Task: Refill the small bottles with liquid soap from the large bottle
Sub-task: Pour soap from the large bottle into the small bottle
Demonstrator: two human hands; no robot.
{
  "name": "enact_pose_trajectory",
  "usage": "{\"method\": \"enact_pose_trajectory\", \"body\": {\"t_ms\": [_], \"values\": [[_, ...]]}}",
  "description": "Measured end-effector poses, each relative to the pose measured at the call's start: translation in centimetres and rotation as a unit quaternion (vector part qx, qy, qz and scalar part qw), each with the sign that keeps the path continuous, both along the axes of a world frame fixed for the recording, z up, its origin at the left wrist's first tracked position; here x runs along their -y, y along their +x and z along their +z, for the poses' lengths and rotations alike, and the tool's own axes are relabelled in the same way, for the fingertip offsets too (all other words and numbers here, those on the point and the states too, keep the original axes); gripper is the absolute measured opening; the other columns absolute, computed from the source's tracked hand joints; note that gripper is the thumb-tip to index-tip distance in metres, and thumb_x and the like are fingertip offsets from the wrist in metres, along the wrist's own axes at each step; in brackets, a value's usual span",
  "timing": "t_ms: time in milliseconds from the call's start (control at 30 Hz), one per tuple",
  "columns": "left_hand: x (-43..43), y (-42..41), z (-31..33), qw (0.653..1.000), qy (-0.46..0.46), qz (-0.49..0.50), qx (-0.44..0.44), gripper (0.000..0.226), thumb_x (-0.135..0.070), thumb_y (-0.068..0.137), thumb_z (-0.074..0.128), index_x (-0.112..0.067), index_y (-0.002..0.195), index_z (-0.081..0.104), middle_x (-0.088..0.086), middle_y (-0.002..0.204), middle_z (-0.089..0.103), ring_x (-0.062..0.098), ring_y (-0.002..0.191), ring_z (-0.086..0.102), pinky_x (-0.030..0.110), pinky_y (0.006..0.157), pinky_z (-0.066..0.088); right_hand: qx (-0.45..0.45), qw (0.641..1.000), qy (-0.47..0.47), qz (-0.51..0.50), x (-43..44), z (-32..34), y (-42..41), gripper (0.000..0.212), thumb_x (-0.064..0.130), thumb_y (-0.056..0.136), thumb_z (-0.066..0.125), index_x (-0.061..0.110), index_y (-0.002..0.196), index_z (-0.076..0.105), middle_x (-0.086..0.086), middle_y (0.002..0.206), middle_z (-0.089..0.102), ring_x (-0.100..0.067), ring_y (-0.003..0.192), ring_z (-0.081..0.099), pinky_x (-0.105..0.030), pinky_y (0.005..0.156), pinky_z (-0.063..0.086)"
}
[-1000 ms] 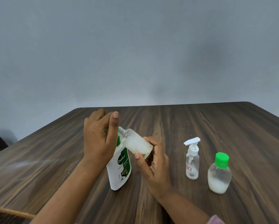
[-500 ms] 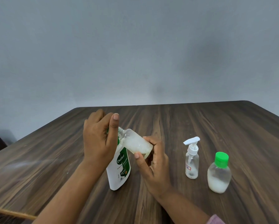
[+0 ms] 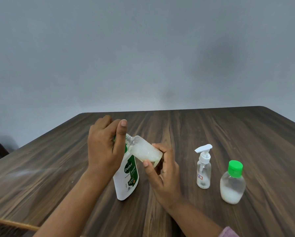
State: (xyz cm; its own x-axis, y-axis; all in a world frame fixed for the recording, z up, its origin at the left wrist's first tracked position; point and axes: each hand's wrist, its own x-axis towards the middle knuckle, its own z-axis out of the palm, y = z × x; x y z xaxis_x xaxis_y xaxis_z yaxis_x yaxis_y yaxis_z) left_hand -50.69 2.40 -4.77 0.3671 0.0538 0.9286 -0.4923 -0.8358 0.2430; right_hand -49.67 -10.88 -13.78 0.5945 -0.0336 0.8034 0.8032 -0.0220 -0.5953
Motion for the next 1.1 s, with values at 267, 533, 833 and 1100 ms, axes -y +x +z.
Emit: {"method": "enact_pose_trajectory", "body": {"t_ms": [267,533,833,1100], "values": [[-0.3,0.2,0.2,1.0,-0.007,0.006,-0.001,0.053,-0.033,0.098,0.033,-0.006,0.053,0.039,-0.004,0.056,0.032,0.017,0.054,0.034,0.029,0.055,0.023,0.002,1.0,-0.005,-0.006,-0.1,0.1,0.0,0.037,0.055,0.09,0.05,0.029,0.115,0.043,0.015,0.092,0.055,-0.011,0.067,0.059,-0.036,0.048,0.05],[-0.3,0.1,-0.6,1.0,0.0,0.009,0.011,0.048,-0.03,0.097,0.034,-0.008,0.055,0.042,-0.009,0.059,0.03,0.016,0.054,0.033,0.031,0.056,0.025,-0.002,1.0,0.002,-0.004,0.0,-0.1,0.0,0.039,0.055,0.09,0.05,0.025,0.115,0.044,0.009,0.088,0.057,-0.011,0.063,0.057,-0.034,0.047,0.049],[-0.7,0.1,1.0,0.999,0.042,0.011,-0.006,0.059,-0.041,0.099,0.027,-0.008,0.053,0.043,0.002,0.053,0.038,0.021,0.051,0.039,0.04,0.054,0.032,-0.011,1.0,-0.005,-0.006,-0.1,0.0,0.0,0.039,0.058,0.089,0.05,0.031,0.116,0.042,0.014,0.095,0.055,-0.011,0.073,0.06,-0.029,0.05,0.051],[-0.7,0.4,-0.6,0.999,0.014,0.02,0.03,0.064,-0.04,0.101,0.025,-0.003,0.054,0.049,0.0,0.055,0.037,0.015,0.055,0.034,0.036,0.059,0.03,0.001,1.0,0.007,0.003,0.0,0.0,0.0,0.037,0.054,0.09,0.049,0.027,0.115,0.043,0.017,0.09,0.056,-0.006,0.068,0.059,-0.02,0.05,0.047]]}}
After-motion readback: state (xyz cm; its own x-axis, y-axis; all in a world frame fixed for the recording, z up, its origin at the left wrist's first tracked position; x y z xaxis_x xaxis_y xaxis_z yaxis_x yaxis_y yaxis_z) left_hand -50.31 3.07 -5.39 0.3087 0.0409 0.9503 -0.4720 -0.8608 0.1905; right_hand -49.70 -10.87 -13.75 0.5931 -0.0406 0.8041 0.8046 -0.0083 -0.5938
